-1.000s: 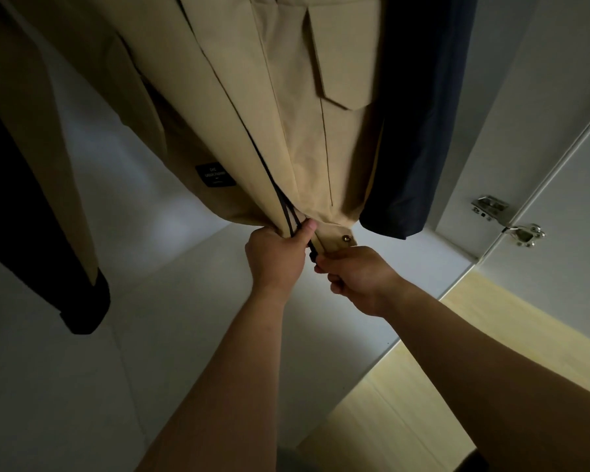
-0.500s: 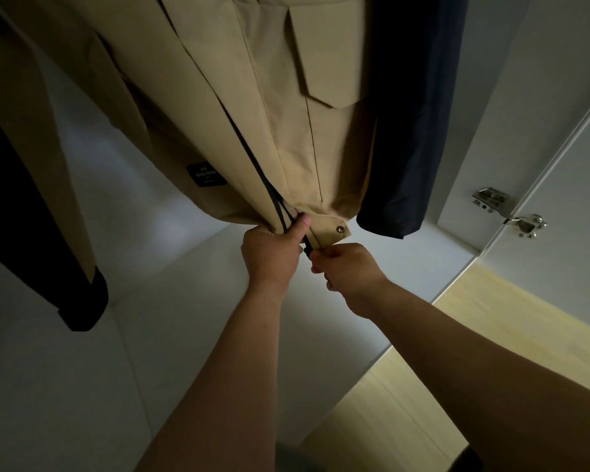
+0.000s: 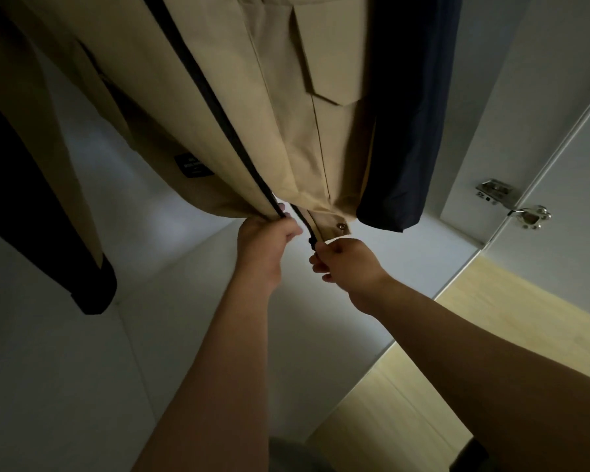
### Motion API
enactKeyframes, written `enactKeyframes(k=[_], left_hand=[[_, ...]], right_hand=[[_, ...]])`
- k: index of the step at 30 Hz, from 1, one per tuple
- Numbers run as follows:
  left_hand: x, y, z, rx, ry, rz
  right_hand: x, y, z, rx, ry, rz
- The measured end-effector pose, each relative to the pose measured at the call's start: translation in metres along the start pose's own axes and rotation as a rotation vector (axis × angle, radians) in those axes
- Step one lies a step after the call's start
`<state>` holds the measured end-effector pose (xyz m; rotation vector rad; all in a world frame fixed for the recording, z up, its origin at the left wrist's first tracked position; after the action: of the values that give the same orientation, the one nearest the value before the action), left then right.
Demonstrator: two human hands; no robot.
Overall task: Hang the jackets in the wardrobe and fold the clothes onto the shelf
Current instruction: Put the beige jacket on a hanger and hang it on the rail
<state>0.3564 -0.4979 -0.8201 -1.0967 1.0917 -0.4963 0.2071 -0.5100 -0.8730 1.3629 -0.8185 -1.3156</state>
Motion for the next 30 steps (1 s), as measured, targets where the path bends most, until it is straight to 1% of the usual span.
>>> enactKeyframes(k=[2,3,4,7,8,10,12,14,19,23,27,30], left_hand=[[0.003,-0.001,0.001,0.007,0.053,0.014],[0.003,-0.002,0.001,0.044,0.055,0.001],[0.002,-0.002,0.002,0.052,0.049,-0.015],[-0.002,0.0,0.001,-0.067,0.053,-0.004],[-0.003,0.0,0.002,-0.058,0.033,-0.018],[-0.003,-0.002,0.004,0.067,-0.037,-0.082],[-0.006,-0.008,0.005,0.24,-0.108,-0.182],[-0.008,-0.011,0.005,0.316,-0.144,-0.236],[-0.01,-0.012,0.004,0.233,-0.125,-0.216],[-0.008,-0.008,0.004,0.111,-0.063,-0.137],[-0.004,-0.002,0.006,0.1,-0.076,-0.053],[-0.002,0.0,0.008,0.122,-0.096,-0.045]], right_hand=[[0.0,0.004,0.001,0.255,-0.014,-0.034],[0.0,0.006,0.003,0.311,-0.024,-0.031],[0.0,0.009,0.006,0.321,-0.035,-0.017],[0.001,0.015,0.012,0.284,-0.059,0.035],[0.001,0.016,0.012,0.279,-0.058,0.043],[-0.001,0.018,0.011,0.269,-0.054,0.047],[-0.002,0.018,0.009,0.268,-0.056,0.04],[-0.003,0.018,0.008,0.276,-0.052,0.033],[-0.005,0.017,0.008,0.302,-0.045,0.005],[-0.006,0.017,0.004,0.307,-0.013,-0.009],[-0.006,0.015,0.002,0.32,-0.016,-0.01],[-0.006,0.015,0.0,0.332,-0.016,-0.006]])
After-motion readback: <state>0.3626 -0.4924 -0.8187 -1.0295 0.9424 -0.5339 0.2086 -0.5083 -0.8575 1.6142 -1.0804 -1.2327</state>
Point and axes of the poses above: each hand's wrist, its own x-axis towards the middle knuckle, its own z-axis out of the back of the hand, y = z × x, the point moved 7 cm from there along x, towards the middle knuckle, and after that the axes turned 10 degrees about z, right-handed, at the moved point
